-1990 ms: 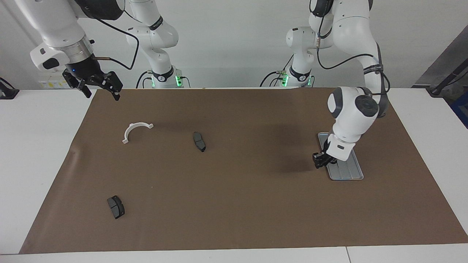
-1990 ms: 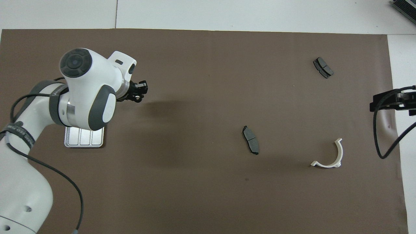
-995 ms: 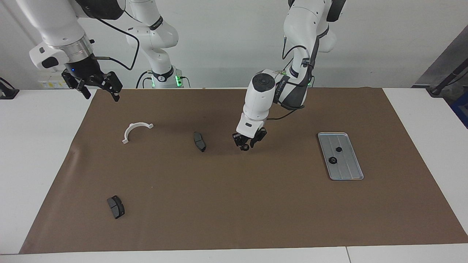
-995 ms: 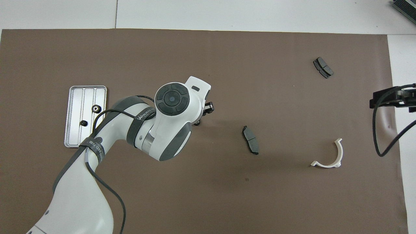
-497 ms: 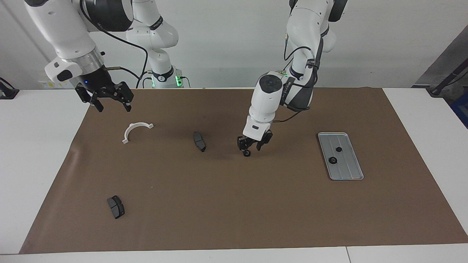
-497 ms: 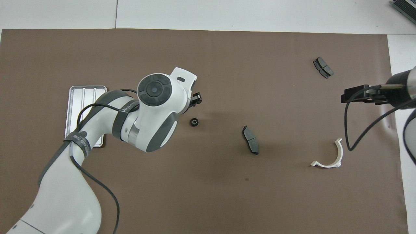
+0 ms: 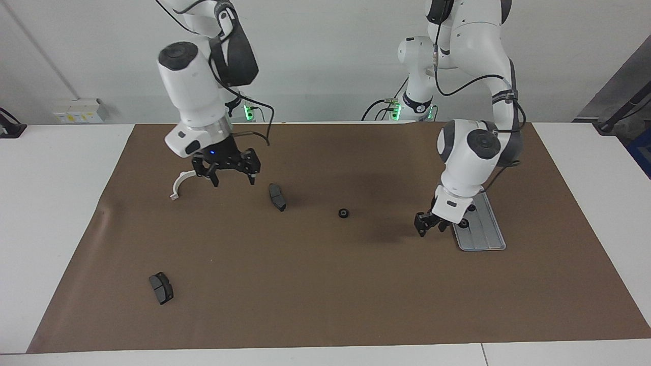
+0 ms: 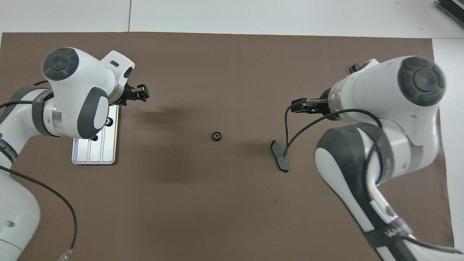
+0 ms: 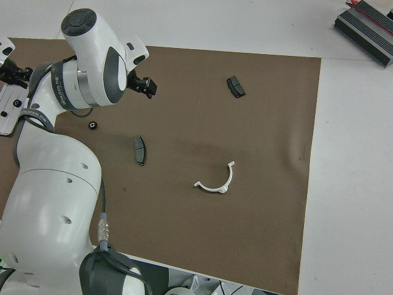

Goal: Place bearing gear from tray to pile
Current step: 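Grasp the center gear with the right gripper while the left gripper returns to the tray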

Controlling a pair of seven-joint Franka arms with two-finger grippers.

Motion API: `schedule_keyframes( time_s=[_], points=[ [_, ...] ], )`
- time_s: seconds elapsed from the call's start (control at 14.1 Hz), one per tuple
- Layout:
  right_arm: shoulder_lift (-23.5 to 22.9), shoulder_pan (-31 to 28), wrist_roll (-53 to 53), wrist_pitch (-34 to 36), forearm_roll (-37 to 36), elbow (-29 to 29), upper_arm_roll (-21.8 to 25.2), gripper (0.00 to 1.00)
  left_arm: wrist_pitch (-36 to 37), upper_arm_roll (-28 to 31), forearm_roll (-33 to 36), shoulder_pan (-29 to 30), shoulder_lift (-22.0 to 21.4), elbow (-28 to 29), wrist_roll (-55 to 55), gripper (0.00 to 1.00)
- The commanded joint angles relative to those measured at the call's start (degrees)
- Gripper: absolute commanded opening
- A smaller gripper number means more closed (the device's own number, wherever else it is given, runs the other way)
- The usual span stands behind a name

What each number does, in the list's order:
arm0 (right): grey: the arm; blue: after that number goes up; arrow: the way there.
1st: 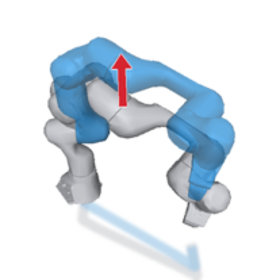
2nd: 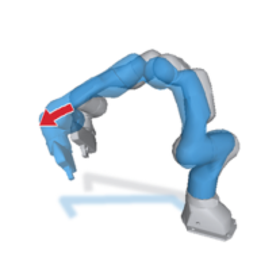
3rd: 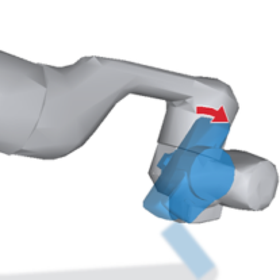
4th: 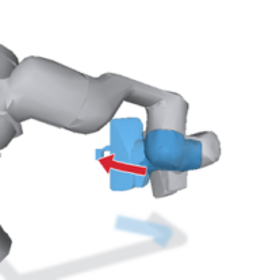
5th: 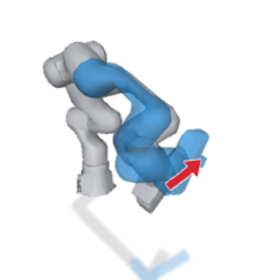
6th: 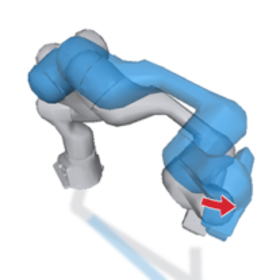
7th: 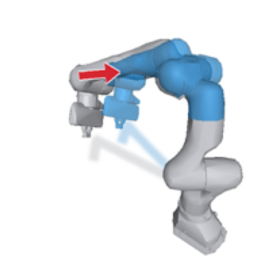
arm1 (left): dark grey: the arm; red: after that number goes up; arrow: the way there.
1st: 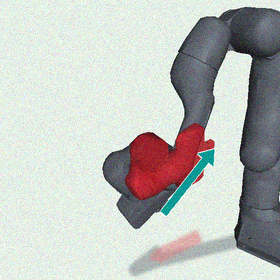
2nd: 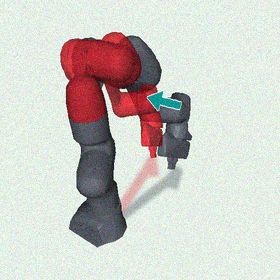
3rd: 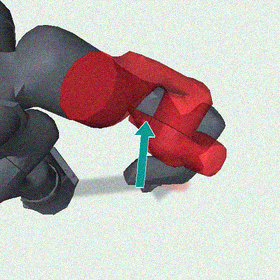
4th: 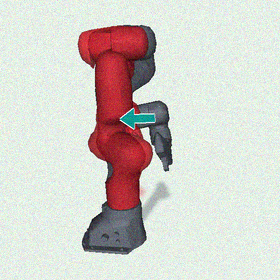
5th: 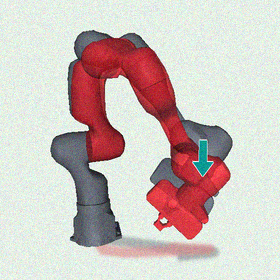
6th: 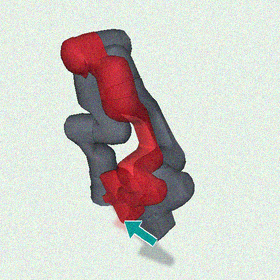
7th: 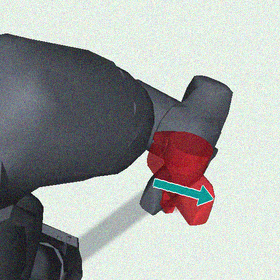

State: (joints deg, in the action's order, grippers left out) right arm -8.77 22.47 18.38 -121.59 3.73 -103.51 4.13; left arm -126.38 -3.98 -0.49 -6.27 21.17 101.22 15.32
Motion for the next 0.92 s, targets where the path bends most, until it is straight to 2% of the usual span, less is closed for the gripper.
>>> schedule_keyframes(
  time_s=[0.0,0.14,0.36,0.5,0.57,0.71,0.85],
  points=[
    [-6.77,4.94,4.89,-4.6,0.31,4.44,0.36,1.0,2.45,-0.68,0.75,3.98,-1.12,1.79,-8.88,0.66],
    [-11.07,9.15,10.77,-7.85,0.05,6.82,0.36,1.0,2.02,-0.76,0.75,6.26,-1.83,3.8,-12.58,0.65],
    [-15.73,14.6,14.92,-10.94,-0.3,7.44,0.36,1.0,1.23,-0.68,0.75,8.12,-2.79,6.26,-15.58,0.65],
    [-23.01,17.86,19.38,-12.26,-3.36,13.65,0.44,1.0,-1.31,-0.68,0.75,8.21,-3.67,9.16,-15.59,0.65],
    [-24.87,17.96,20.8,-12.44,-6.08,15.16,0.36,1.0,-3.06,-0.59,0.75,8.21,-4.28,11.0,-15.33,0.64],
    [-26.21,17.96,20.9,-14.36,-7.34,14.57,0.27,1.0,-5.97,-0.59,0.75,8.99,-5.08,14.0,-15.24,0.63],
    [-26.47,17.96,20.9,-15.08,-7.34,13.95,0.27,1.0,-6.34,-0.59,0.66,9.17,-5.17,14.53,-15.24,0.62]
  ],
)
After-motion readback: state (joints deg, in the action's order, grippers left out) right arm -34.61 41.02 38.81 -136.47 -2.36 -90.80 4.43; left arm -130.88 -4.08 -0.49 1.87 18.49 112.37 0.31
